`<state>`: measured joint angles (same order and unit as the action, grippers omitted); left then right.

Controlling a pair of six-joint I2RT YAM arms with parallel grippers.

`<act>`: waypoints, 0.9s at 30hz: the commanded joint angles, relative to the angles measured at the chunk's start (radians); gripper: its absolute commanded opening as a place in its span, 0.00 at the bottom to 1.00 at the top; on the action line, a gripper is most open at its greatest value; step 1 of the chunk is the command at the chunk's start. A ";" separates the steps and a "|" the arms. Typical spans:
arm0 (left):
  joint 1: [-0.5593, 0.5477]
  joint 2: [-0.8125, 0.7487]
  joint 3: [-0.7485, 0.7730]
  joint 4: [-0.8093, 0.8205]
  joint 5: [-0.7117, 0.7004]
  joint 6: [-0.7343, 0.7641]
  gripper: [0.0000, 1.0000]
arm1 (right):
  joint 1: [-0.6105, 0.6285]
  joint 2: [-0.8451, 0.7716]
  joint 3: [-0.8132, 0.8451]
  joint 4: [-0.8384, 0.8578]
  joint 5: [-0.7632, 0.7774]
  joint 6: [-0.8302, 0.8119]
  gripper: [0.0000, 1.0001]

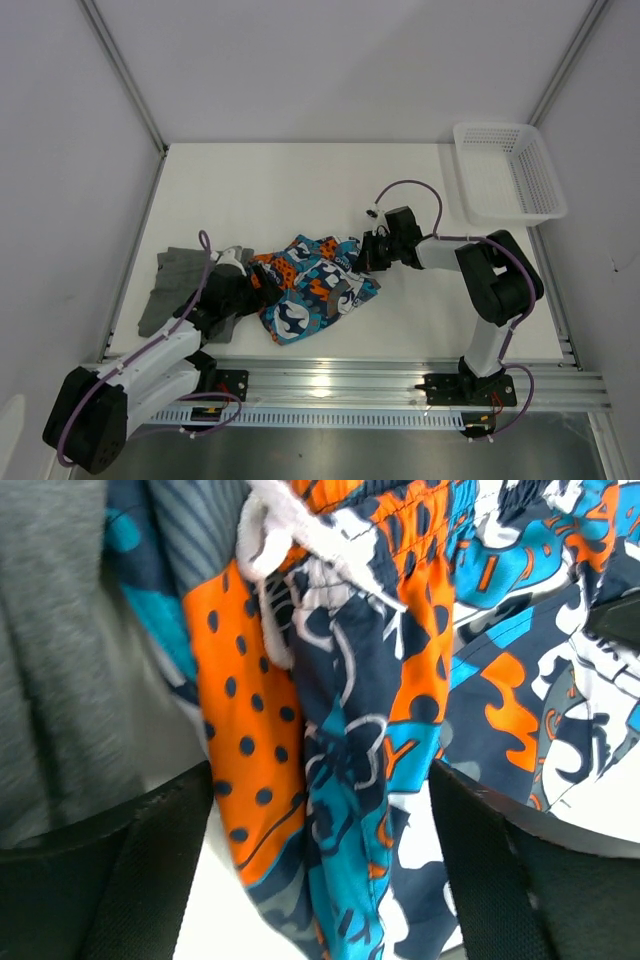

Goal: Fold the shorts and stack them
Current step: Neatly place the folded shorts to the corner

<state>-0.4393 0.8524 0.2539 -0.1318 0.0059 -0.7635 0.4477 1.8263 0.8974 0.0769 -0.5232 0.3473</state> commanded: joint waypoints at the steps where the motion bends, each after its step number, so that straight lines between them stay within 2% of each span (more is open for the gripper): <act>1: 0.010 0.060 -0.024 0.083 0.046 -0.026 0.88 | -0.007 -0.027 -0.018 0.001 0.023 -0.008 0.00; 5: 0.011 0.118 -0.044 0.168 0.068 -0.048 0.72 | -0.009 -0.030 -0.023 0.012 0.019 -0.005 0.00; 8: 0.011 0.169 -0.045 0.213 0.086 -0.053 0.52 | -0.009 -0.036 -0.026 0.018 0.012 -0.001 0.00; 9: 0.011 0.175 -0.045 0.215 0.074 -0.046 0.39 | -0.007 -0.038 -0.028 0.020 0.012 0.002 0.00; 12: 0.011 0.160 0.008 0.154 0.008 -0.011 0.22 | 0.003 -0.055 -0.032 0.018 0.017 0.009 0.00; 14: 0.011 0.131 0.056 0.072 -0.035 0.024 0.16 | 0.023 -0.085 -0.028 -0.008 0.064 0.013 0.00; 16: 0.011 0.128 0.126 -0.011 -0.073 0.053 0.00 | 0.065 -0.120 -0.014 -0.028 0.135 0.031 0.00; 20: 0.014 0.175 0.293 -0.118 -0.118 0.119 0.00 | 0.169 -0.247 0.015 -0.054 0.281 0.081 0.00; 24: 0.045 0.238 0.438 -0.205 -0.123 0.168 0.00 | 0.270 -0.291 0.090 -0.071 0.417 0.130 0.00; 27: 0.103 0.312 0.661 -0.372 -0.161 0.220 0.00 | 0.335 -0.273 0.153 -0.071 0.457 0.156 0.00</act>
<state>-0.3847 1.1275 0.7364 -0.3557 -0.0883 -0.6231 0.7422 1.5677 0.9810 0.0063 -0.1753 0.4576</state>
